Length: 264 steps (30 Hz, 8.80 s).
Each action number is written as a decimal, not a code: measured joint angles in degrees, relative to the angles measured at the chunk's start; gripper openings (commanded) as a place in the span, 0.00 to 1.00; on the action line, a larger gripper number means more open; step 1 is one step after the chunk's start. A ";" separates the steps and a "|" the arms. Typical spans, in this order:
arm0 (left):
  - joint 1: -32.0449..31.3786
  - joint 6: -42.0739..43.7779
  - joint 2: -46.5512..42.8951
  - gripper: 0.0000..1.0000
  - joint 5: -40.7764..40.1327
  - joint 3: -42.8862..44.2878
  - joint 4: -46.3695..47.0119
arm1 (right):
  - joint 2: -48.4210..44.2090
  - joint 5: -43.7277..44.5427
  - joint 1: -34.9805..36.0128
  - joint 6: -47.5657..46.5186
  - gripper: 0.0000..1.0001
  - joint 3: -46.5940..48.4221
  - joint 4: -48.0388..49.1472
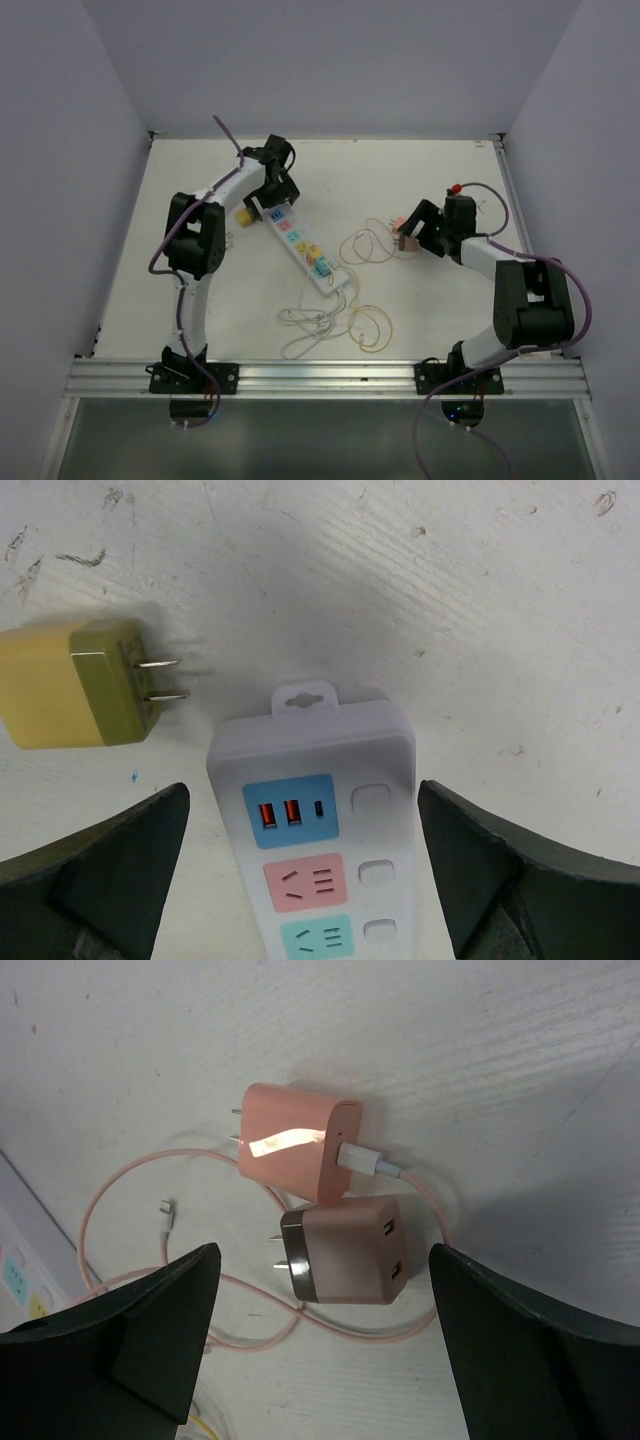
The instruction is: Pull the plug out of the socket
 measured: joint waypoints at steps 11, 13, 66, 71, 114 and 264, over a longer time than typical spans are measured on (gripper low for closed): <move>0.61 4.44 -7.39 0.98 -0.83 -2.10 -3.04 | -12.41 2.95 0.00 -5.44 0.95 2.05 -9.68; 0.76 5.44 -12.55 0.98 -0.92 -5.29 -2.73 | -14.67 3.02 0.00 -6.05 0.95 2.29 -10.64; -9.38 -12.76 -6.99 0.79 0.85 -16.33 6.69 | -20.81 -6.27 9.35 -14.71 0.95 2.97 -18.53; -9.46 -13.00 -6.99 0.48 0.90 -16.22 6.80 | -19.82 -4.79 14.88 -18.49 0.95 6.40 -19.82; -7.89 -11.91 -6.16 0.00 3.93 -14.91 6.05 | 10.93 16.57 46.95 -29.49 0.44 30.03 -21.46; -9.66 -12.66 -4.52 0.00 1.64 -13.09 3.98 | 9.27 22.58 49.57 -17.81 0.00 26.14 -28.55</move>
